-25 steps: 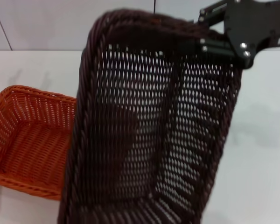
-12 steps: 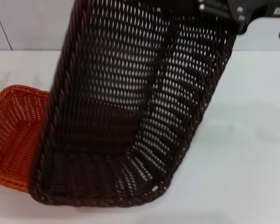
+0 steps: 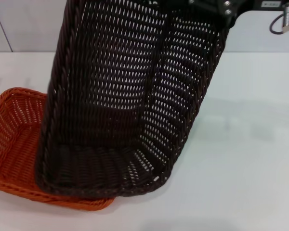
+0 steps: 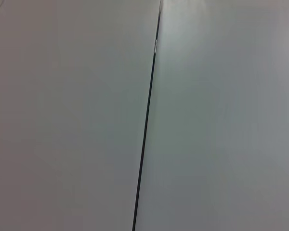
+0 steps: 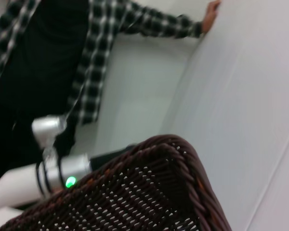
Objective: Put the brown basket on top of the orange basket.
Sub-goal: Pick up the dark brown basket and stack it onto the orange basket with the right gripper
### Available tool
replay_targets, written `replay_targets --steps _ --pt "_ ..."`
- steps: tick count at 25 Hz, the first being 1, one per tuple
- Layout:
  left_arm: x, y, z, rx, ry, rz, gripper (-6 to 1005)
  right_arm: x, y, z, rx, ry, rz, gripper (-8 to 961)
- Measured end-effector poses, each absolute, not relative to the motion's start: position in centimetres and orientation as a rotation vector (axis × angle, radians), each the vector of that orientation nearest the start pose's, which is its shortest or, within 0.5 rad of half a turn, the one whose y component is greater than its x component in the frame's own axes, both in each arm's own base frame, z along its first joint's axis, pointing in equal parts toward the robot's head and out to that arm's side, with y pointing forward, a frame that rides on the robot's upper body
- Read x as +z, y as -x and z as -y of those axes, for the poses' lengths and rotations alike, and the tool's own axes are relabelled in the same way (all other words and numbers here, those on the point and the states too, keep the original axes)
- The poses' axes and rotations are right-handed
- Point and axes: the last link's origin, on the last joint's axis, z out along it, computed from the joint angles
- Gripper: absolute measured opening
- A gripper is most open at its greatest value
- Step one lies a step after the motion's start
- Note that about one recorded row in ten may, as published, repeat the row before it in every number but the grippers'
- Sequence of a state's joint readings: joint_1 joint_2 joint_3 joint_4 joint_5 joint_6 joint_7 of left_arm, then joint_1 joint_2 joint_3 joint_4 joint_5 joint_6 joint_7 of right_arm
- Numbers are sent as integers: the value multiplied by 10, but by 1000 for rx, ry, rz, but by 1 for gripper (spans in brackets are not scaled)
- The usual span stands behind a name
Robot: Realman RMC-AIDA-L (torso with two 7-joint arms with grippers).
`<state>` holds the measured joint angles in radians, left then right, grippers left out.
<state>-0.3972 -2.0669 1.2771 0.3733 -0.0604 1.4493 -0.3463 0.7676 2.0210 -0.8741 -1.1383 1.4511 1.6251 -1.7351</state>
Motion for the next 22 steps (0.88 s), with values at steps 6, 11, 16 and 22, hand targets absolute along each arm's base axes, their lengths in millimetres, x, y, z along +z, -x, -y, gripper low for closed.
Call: replay_targets --steps 6,11,16,22 --pt "105 293 -340 -1109 1194 217 844 80 -57 -402 701 2732 612 178" --pt "109 297 -337 -1110 1157 221 844 77 -47 -405 653 2727 724 177" --pt "126 305 -328 -1119 1045 202 844 74 -36 -407 631 2706 818 175" --pt "127 309 -327 -1107 1038 214 843 79 -26 -411 636 2671 872 174"
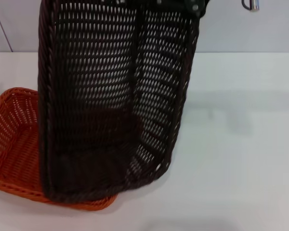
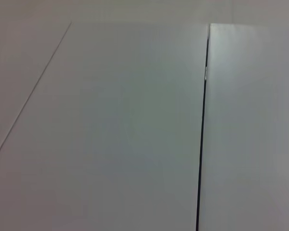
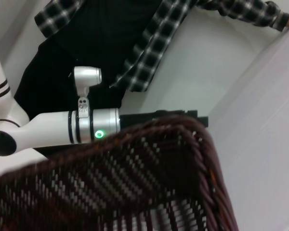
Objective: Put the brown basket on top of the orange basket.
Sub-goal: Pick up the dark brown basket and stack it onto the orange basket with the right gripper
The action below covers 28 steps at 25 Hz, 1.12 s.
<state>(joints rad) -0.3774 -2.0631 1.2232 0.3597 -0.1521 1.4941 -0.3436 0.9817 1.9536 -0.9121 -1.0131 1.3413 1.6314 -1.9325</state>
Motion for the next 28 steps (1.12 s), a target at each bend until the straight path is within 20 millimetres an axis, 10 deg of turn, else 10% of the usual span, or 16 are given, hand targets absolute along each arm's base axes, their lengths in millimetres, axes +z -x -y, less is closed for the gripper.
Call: replay_targets --steps 28 --pt "133 319 -323 -1067 979 225 844 79 11 -397 543 2646 1264 210"
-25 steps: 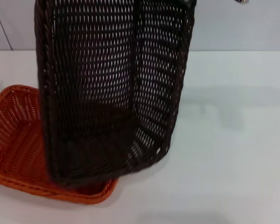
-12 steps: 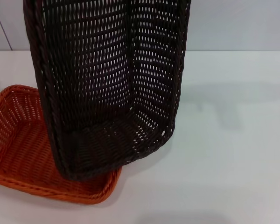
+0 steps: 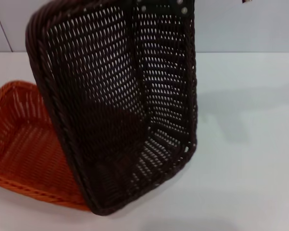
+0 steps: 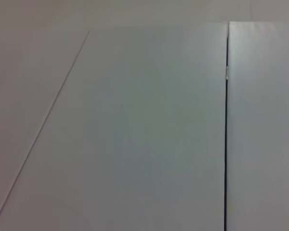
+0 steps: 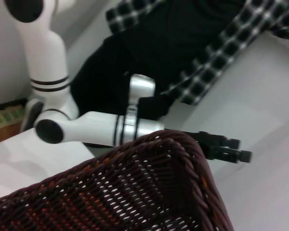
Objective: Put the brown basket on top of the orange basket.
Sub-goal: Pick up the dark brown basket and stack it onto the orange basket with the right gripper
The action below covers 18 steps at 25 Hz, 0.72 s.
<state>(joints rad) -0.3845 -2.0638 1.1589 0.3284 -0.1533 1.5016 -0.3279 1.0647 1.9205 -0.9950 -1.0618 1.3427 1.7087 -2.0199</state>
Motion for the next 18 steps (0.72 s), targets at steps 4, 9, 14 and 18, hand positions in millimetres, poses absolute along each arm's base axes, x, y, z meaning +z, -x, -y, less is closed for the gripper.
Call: replay_targets --steps 4,9,14,18 --pt "133 319 -323 -1067 977 225 844 75 17 -394 529 2636 1338 218" --pt "133 320 -322 -1065 974 227 844 68 22 -391 516 2635 1408 229" --pt "133 323 -319 -1057 964 235 844 62 28 -387 500 2643 1464 240" --pt "133 325 -318 -1058 956 239 843 59 30 -386 494 2643 1482 249"
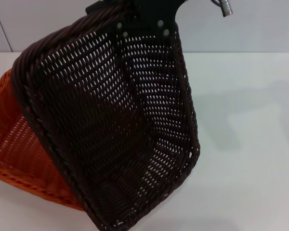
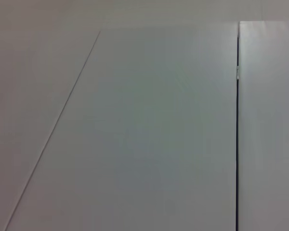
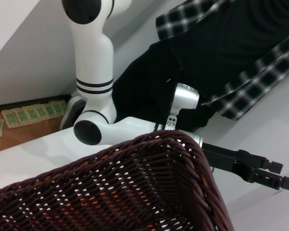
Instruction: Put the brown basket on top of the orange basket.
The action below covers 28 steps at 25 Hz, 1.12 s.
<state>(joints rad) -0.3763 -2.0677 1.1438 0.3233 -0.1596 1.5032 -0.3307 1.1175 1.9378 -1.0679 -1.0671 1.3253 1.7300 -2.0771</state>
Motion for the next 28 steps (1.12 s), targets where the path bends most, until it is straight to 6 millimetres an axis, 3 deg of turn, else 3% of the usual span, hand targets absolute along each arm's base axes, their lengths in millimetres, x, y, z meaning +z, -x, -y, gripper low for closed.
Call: replay_targets --steps 11,18,25,28 --pt "132 326 -318 -1058 957 250 811 40 33 -387 396 2637 1487 274" --pt "130 325 -320 -1054 968 247 789 38 36 -392 391 2605 1461 289" --pt "126 317 -325 -1022 1018 203 767 44 38 -397 452 2494 1461 556" --pt "125 314 -327 -1009 1019 191 705 53 36 -400 519 2426 1431 680"
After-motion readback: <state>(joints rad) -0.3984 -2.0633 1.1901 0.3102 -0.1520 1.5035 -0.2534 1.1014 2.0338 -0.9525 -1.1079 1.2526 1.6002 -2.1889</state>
